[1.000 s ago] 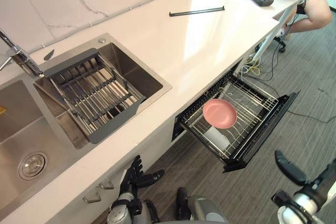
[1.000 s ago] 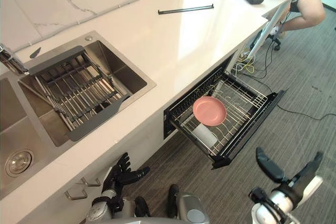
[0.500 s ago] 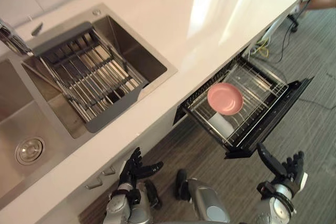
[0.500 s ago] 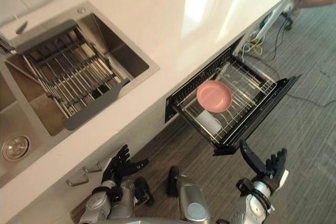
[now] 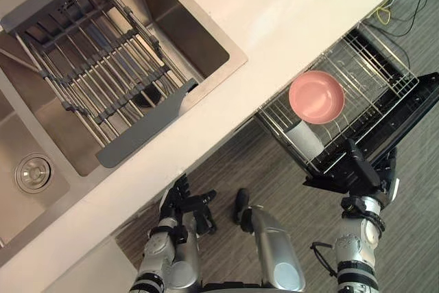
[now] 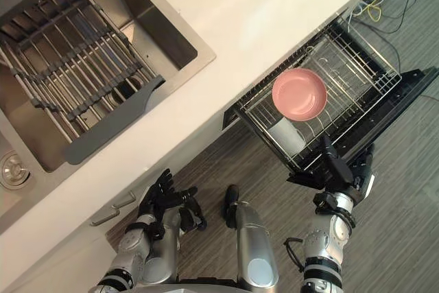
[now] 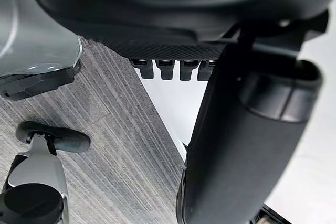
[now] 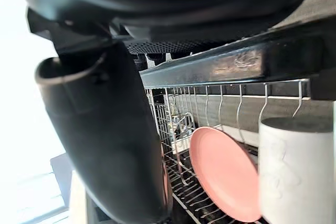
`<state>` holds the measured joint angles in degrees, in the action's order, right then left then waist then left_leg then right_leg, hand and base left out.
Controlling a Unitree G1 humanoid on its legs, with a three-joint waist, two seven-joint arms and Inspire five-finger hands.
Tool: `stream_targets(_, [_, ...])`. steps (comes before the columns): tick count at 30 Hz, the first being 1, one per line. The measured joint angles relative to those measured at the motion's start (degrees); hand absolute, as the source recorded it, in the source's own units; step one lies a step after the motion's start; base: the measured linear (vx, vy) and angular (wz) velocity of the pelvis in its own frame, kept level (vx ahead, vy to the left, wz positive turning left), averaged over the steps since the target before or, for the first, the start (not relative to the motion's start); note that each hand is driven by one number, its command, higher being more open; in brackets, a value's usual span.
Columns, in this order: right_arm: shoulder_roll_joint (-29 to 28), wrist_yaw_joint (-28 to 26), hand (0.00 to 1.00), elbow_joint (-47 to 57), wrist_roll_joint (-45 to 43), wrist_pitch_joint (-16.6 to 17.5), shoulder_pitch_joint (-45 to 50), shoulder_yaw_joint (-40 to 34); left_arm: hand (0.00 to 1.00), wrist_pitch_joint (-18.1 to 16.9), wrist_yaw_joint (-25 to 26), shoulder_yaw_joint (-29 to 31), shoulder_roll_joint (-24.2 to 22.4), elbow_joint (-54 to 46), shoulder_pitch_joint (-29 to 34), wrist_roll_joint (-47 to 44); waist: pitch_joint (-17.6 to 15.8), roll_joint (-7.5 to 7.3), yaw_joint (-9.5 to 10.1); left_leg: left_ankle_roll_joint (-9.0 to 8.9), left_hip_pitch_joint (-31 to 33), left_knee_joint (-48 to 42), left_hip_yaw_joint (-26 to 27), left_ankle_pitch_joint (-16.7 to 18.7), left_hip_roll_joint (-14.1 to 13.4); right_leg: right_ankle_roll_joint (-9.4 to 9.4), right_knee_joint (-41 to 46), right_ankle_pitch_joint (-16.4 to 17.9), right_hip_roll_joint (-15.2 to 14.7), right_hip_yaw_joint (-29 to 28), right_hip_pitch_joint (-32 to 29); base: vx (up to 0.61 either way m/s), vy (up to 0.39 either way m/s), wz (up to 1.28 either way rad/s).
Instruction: Walk over to the sink, pick up the cup, carry it to the dishwasher, place the cup inside the dishwasher, then close the dishwasher door
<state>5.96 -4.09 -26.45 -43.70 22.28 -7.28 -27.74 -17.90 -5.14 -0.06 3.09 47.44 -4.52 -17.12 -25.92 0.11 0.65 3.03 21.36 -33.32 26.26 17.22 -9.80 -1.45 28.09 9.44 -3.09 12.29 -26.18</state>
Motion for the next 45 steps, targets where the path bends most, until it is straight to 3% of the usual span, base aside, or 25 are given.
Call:
stream_targets(9, [0.65,-8.49,1.0,0.65,-6.72,-0.42,-2.52,0.25,1.0,0.02,-0.55,0.19,-0.22,-0.26,-0.72,0.0,-0.23,0.67,0.12,0.28,1.1,1.51,-2.35,-1.89,1.52,-0.3,0.0,-0.18,-0.83,1.01,-0.77,-0.01,-0.021,0.08])
stream_targets(17, [1.13,-11.17,1.0,1.9,-6.78,-5.15,-8.26,4.06,1.0,0.08,-2.1,0.21,-2.99,-0.48,-1.04,-0.04,0.11,2.48,1.31,-0.26,0.4,3.55,-5.66,-4.45,2.91,-0.78,0.24,-0.04,-1.87,3.66,0.92,0.0,-0.044,0.19])
stream_targets(20, [1.23,-11.17,1.0,1.89,-6.82,-7.02,-10.32,5.23,1.0,0.15,-2.35,0.21,-3.42,-0.34,-0.69,-1.08,0.08,3.0,2.29,-0.72,0.26,3.63,-6.89,-4.94,3.35,-1.58,0.97,0.54,-2.41,4.75,1.25,-0.04,-0.053,0.18])
stream_targets(30, [1.62,-9.83,1.0,-2.37,-8.09,-9.74,-18.74,5.23,1.0,0.35,-2.95,0.28,-4.19,0.24,0.33,-3.36,0.3,3.58,2.54,-2.09,1.62,4.95,-11.84,-7.71,4.58,-3.17,2.77,2.17,-3.79,9.46,1.41,-0.01,-0.063,0.24])
stream_targets(38, [3.68,-4.96,1.0,-7.65,-7.86,-11.26,-25.96,5.22,1.0,0.35,-4.06,1.04,-4.94,0.36,0.63,-4.37,0.86,4.53,3.27,-3.15,2.06,5.66,-15.25,-9.31,5.01,-3.87,2.75,3.28,-4.34,13.13,2.57,-0.02,-0.048,0.22])
stream_targets(45, [5.42,-1.35,1.0,-8.22,-6.54,-16.38,-27.68,5.22,1.0,0.67,-5.17,1.23,-4.98,0.37,1.23,-4.36,1.31,5.04,3.26,-3.39,1.29,7.17,-16.35,-10.34,4.55,-3.87,0.31,3.32,-3.41,14.89,4.3,-0.01,-0.026,0.06])
